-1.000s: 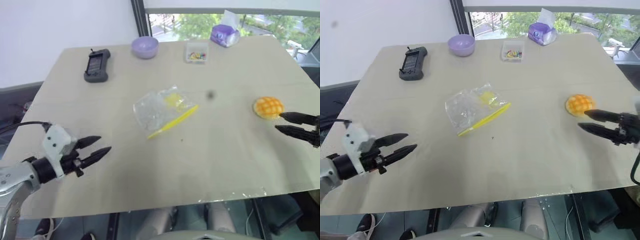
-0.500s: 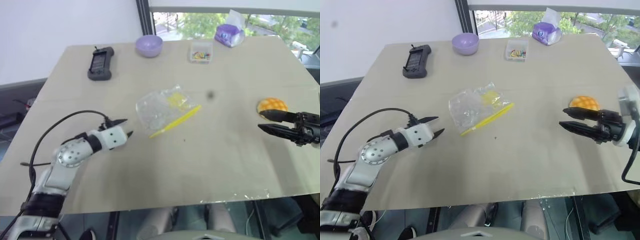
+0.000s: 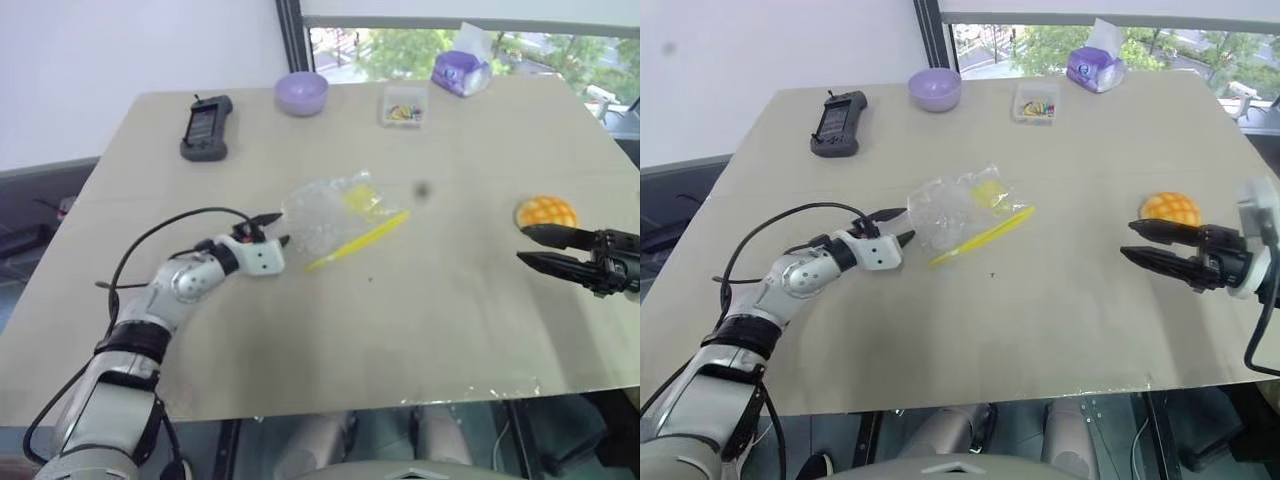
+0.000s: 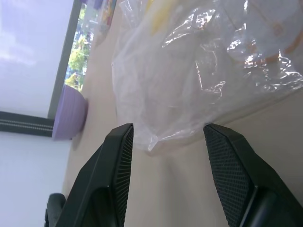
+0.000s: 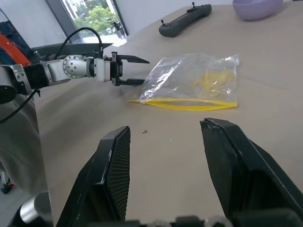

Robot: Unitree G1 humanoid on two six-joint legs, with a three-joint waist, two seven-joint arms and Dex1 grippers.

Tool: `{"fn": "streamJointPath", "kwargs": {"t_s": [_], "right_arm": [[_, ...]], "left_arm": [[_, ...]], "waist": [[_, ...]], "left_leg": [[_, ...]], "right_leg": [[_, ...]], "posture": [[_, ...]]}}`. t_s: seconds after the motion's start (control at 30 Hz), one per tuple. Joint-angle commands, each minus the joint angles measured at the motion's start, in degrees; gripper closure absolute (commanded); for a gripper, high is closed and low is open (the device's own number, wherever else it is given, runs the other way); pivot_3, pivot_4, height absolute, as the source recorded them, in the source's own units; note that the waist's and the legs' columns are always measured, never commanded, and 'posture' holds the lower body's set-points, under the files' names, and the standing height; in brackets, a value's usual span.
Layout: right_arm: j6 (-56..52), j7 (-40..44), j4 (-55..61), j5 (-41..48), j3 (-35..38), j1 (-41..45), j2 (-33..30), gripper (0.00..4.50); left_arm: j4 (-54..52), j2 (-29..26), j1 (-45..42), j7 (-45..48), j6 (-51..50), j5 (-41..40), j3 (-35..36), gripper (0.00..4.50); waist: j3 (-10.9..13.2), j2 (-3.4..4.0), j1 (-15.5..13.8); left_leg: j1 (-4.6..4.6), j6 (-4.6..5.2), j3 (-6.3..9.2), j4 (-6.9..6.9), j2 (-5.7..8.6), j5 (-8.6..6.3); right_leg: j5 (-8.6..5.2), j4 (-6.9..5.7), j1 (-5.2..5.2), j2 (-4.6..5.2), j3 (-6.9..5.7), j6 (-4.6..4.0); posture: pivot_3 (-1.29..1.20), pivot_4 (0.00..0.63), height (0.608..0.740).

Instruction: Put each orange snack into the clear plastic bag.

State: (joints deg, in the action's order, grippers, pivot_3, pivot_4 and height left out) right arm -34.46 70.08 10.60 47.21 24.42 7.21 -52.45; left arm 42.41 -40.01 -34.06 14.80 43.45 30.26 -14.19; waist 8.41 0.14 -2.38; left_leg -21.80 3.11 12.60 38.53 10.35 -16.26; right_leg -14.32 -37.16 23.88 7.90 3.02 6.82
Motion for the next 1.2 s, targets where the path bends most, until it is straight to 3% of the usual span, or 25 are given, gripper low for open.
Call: {"fn": "streamJointPath", "kwargs": {"t_s": [0.03, 0.07, 0.17, 0.3, 0.57, 0.7, 0.93, 1.07, 1.2], "right_arm": [[1.5, -0.4, 1.6, 0.4, 1.5, 0.4, 0.3, 1.95], [1.5, -0.5, 1.5, 0.3, 1.4, 0.4, 0.3, 1.95], [1.8, -0.7, 1.5, 0.2, 1.2, 0.4, 0.3, 1.89], [2.1, -0.9, 1.6, 0.2, 1.2, 0.3, 0.4, 1.89], [2.5, -1.2, 1.7, -0.2, 0.7, 0.2, 1.0, 1.89], [2.7, -1.5, 1.8, -0.7, 0.0, 0.6, 1.3, 1.89], [5.7, -6.8, 7.2, -6.3, -6.7, 1.8, 4.5, 1.89], [12.0, -11.7, 7.6, -18.4, -15.2, 5.4, 5.4, 1.89], [23.3, -14.3, 2.1, -32.0, -23.9, 10.5, 6.5, 1.89]], "left_arm": [[3.5, 2.0, -1.9, -1.5, 2.2, 3.7, -4.1, 2.01], [4.0, 2.6, -2.4, -1.3, 2.6, 3.5, -4.5, 2.01], [4.7, 3.4, -3.3, -1.2, 3.7, 3.8, -5.7, 2.77], [5.4, 3.6, -3.6, -1.2, 4.1, 4.4, -6.7, 4.44], [4.5, 3.6, -3.1, -1.8, 4.4, 4.6, -7.0, 4.49], [-2.3, 5.2, 1.5, 6.5, 0.9, -7.8, -3.2, 4.49], [-40.0, 5.2, 16.4, 25.4, -34.2, -41.1, 4.1, 4.49], [-53.8, 3.1, 20.7, 27.5, -49.1, -49.9, 7.5, 4.49], [-60.2, 2.4, 21.8, 27.1, -57.3, -54.2, 10.5, 4.49]], "waist": [[0.0, 0.0, 0.0], [0.0, 0.0, 0.0], [0.0, 0.02, 0.0], [-0.3, 0.28, 0.0], [-0.6, 0.47, 0.1], [-0.6, 0.51, 0.3], [-0.5, 0.36, 1.8], [-0.5, 0.28, 2.3], [-0.5, 0.24, 2.4]], "left_leg": [[0.0, 0.0, 0.0, 0.02, 0.02, 0.0], [-0.01, 0.0, 0.0, 0.04, 0.04, 0.0], [-0.03, 0.01, 0.01, 0.06, 0.08, 0.0], [-0.01, 0.01, 0.0, 0.07, 0.12, 0.0], [0.04, 0.02, -0.02, 0.08, 0.16, 0.01], [0.04, 0.03, -0.04, 0.08, 0.17, 0.0], [-0.22, 0.04, 0.03, 0.15, 0.12, 0.0], [-0.16, 0.01, -0.04, 0.34, 0.05, 0.01], [0.02, -0.03, -0.17, 0.35, 0.04, 0.02]], "right_leg": [[0.0, -0.01, -0.01, 0.01, 0.0, 0.01], [0.01, 0.0, -0.02, 0.01, 0.0, 0.02], [0.01, 0.0, -0.02, 0.02, 0.0, 0.03], [0.02, -0.01, -0.03, 0.04, 0.02, 0.03], [0.01, -0.08, -0.04, 0.03, 0.06, 0.04], [0.01, -0.07, -0.03, 0.04, 0.09, 0.04], [0.01, -0.11, 0.21, 0.1, 0.09, 0.04], [0.01, -0.47, 0.29, -0.01, 0.14, 0.03], [0.01, -0.63, 0.21, -0.25, 0.24, 0.04]], "posture": [[0.0, 0.15, 0.736], [0.0, 0.15, 0.736], [0.0, 0.15, 0.736], [0.0, 0.15, 0.736], [0.0, 0.15, 0.736], [0.0, 0.15, 0.736], [0.0, 0.15, 0.736], [0.0, 0.15, 0.736], [0.0, 0.15, 0.736]]}}
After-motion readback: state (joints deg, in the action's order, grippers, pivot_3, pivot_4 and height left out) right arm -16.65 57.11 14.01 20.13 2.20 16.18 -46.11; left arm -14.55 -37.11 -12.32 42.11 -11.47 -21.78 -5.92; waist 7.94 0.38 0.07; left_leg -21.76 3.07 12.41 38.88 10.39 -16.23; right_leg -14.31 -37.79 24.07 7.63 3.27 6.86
